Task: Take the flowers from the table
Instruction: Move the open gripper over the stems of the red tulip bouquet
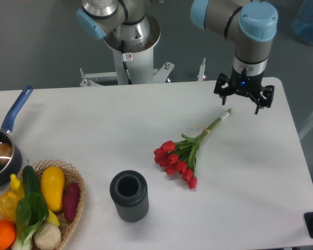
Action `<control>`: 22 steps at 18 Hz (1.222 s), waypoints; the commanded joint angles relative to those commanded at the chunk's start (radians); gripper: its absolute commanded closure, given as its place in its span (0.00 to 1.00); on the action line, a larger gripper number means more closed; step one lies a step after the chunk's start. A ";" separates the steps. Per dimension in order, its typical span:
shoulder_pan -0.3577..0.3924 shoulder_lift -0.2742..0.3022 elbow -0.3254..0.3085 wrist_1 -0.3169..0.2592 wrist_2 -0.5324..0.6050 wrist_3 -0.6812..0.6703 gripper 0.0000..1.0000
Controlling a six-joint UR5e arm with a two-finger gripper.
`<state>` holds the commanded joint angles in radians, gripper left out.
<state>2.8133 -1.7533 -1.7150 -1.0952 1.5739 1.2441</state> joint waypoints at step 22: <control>-0.086 -0.038 -0.166 0.005 -0.126 0.100 0.00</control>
<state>2.7274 -1.7914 -1.8808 -1.0907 1.4481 1.3437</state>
